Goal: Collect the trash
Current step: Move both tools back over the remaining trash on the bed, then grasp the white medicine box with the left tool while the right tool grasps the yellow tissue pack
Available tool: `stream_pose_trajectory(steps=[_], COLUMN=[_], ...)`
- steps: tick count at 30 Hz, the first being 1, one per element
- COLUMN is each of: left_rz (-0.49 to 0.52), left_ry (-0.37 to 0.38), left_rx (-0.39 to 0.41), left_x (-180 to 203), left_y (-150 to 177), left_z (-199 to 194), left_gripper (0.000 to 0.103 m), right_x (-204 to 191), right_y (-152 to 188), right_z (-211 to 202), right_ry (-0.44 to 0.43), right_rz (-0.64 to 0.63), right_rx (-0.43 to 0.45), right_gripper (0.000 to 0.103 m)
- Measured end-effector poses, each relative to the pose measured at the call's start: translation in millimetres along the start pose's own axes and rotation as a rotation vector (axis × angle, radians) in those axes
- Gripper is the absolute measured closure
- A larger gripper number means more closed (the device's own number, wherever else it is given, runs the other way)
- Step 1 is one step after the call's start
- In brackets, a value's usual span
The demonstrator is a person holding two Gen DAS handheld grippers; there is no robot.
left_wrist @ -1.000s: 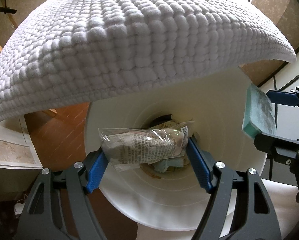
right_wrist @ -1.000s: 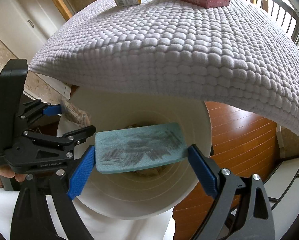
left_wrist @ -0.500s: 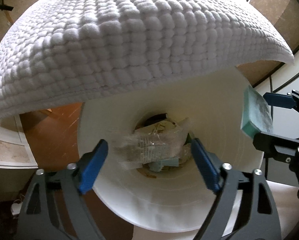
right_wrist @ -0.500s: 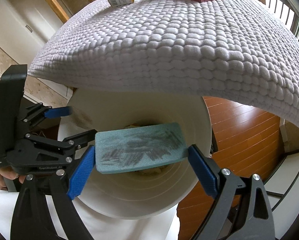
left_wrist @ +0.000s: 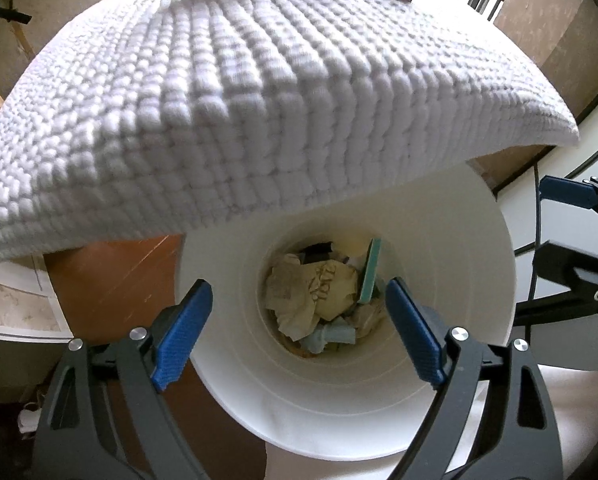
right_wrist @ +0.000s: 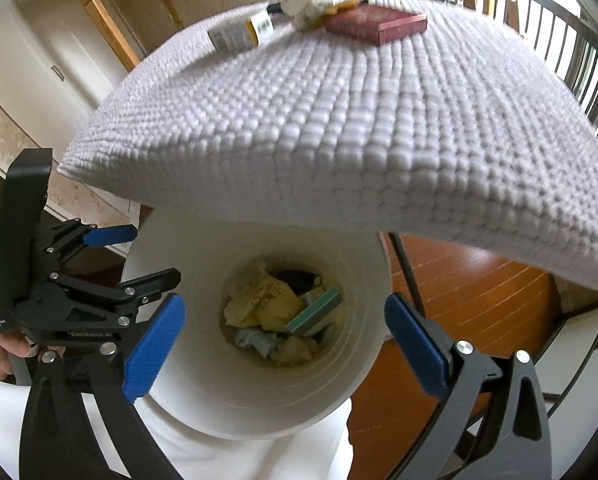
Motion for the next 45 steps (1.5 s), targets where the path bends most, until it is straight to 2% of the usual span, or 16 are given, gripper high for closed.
stream_pose_trajectory(steps=[5, 6, 8, 12, 15, 20, 25, 36, 42, 45], left_rz=[0.032, 0.048, 0.068, 0.068, 0.048, 0.047, 0.054, 0.08, 0.076, 0.079], left_ry=[0.028, 0.033, 0.035, 0.011, -0.002, -0.047, -0.057, -0.07, -0.06, -0.052], left_rx=[0.082, 0.114, 0.161, 0.273, 0.304, 0.321, 0.306, 0.26, 0.251, 0.249], left_x=[12, 16, 19, 12, 1, -15, -29, -46, -54, -57], left_y=[-21, -30, -42, -77, -97, -135, -170, -222, -237, -241], left_z=[-34, -45, -60, -88, -94, -91, -76, -38, -26, -22], left_gripper=[0.013, 0.013, 0.004, 0.002, 0.002, 0.002, 0.002, 0.002, 0.002, 0.006], right_x=[8, 12, 11, 18, 27, 32, 30, 18, 8, 6], right_y=[-25, -33, -49, -84, -112, -153, -190, -246, -259, -262], right_z=[-34, -41, -50, -62, -62, -45, -23, 21, 43, 51], right_ry=[0.014, 0.026, 0.057, 0.126, 0.17, 0.209, 0.256, 0.191, 0.143, 0.144], right_rz=[0.002, -0.005, -0.03, -0.07, -0.086, -0.115, -0.209, -0.264, -0.289, -0.315], right_rx=[0.111, 0.144, 0.193, 0.278, 0.315, 0.339, 0.342, 0.307, 0.276, 0.271], right_gripper=[0.005, 0.005, 0.004, 0.004, 0.004, 0.004, 0.004, 0.004, 0.004, 0.004])
Point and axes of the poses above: each gripper's, at about its wrist camera, not at the fingertips, and z roughly the way its jaws point, x to its right, y to its underside, the point moved 10 cm from there along z, roughly the way its jaws point, and after that the axes turned 13 degrees about y, right-handed, at the moved point
